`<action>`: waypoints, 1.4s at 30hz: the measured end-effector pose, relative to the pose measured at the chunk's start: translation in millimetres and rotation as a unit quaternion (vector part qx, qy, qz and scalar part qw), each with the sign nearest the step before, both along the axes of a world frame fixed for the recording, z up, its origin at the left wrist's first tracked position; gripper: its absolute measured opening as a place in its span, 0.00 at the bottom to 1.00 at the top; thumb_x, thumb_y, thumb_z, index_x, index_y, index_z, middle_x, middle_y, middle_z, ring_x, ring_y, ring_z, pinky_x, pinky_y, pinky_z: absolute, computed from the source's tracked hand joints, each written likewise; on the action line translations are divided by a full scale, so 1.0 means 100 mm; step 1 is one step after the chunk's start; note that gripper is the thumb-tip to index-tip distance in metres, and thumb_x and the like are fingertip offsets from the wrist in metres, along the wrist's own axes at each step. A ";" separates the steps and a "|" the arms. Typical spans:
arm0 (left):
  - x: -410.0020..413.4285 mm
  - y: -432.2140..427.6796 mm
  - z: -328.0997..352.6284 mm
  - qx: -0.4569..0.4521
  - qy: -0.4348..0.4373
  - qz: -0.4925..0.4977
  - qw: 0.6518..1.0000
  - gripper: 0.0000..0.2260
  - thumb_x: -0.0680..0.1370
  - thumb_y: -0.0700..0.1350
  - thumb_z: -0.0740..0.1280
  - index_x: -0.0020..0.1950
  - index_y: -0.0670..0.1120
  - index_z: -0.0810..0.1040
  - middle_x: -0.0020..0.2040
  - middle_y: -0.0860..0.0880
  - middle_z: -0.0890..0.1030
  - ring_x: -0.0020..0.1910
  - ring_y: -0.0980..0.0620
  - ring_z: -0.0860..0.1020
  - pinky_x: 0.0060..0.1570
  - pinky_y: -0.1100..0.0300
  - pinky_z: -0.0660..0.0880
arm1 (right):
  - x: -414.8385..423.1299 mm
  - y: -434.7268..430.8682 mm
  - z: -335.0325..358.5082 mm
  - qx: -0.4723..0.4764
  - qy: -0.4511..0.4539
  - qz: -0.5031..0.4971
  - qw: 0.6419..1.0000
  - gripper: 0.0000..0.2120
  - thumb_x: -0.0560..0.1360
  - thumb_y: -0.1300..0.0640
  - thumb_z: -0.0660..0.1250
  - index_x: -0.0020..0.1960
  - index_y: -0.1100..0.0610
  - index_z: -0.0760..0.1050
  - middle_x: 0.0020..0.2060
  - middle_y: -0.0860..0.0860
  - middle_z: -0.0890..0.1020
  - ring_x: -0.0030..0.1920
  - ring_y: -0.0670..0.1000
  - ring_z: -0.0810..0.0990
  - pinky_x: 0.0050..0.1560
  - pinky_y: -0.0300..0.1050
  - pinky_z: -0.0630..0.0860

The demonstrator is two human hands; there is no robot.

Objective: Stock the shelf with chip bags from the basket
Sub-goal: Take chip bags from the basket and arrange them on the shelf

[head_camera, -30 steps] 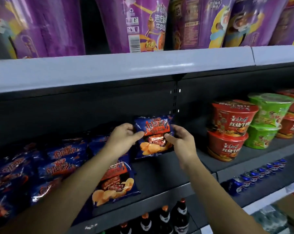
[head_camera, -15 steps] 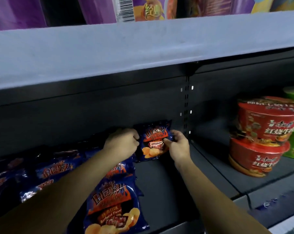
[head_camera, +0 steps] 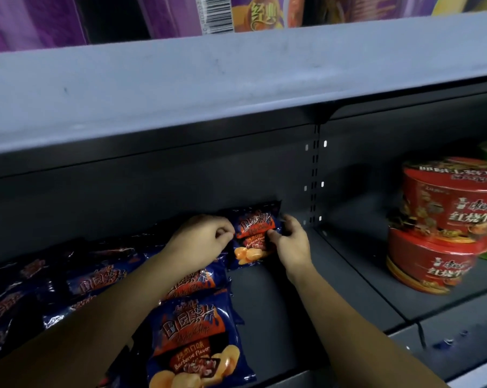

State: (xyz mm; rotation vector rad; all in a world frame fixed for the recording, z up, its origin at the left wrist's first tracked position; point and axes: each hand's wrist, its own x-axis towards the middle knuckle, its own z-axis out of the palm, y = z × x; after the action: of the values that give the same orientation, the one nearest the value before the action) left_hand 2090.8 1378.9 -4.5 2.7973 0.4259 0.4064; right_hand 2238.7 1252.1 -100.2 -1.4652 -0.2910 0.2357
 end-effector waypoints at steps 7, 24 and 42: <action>-0.10 -0.24 0.14 -0.038 -0.049 0.008 0.998 0.03 0.80 0.48 0.66 0.48 0.52 0.78 0.41 0.56 0.79 0.36 0.60 0.75 0.33 0.66 0.67 | -0.19 -0.40 0.37 0.028 -0.029 -0.061 0.997 0.06 0.78 0.61 0.70 0.53 0.51 0.79 0.47 0.45 0.82 0.47 0.48 0.82 0.46 0.37 0.78; -0.38 -2.38 -0.13 -0.118 -0.083 -0.176 0.974 0.02 0.75 0.46 0.70 0.42 0.51 0.81 0.36 0.53 0.81 0.35 0.58 0.77 0.39 0.60 0.72 | -1.32 -2.56 0.53 0.057 -0.035 -0.087 0.994 0.12 0.78 0.71 0.63 0.41 0.57 0.75 0.31 0.54 0.77 0.28 0.48 0.73 0.29 0.39 0.70; -1.12 -3.86 -4.03 -0.306 0.388 -0.146 0.857 0.05 0.78 0.43 0.69 0.48 0.42 0.81 0.45 0.44 0.83 0.44 0.46 0.80 0.44 0.57 0.75 | -3.01 -4.40 -3.10 -0.004 0.369 -0.346 0.863 0.09 0.81 0.66 0.63 0.43 0.58 0.75 0.32 0.54 0.78 0.31 0.51 0.74 0.34 0.44 0.72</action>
State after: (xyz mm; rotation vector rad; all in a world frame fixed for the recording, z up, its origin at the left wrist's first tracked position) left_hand 1978.8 992.6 -407.0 2.2048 0.2103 -0.8191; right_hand 1937.3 812.5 -409.7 -1.2921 0.8529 0.1914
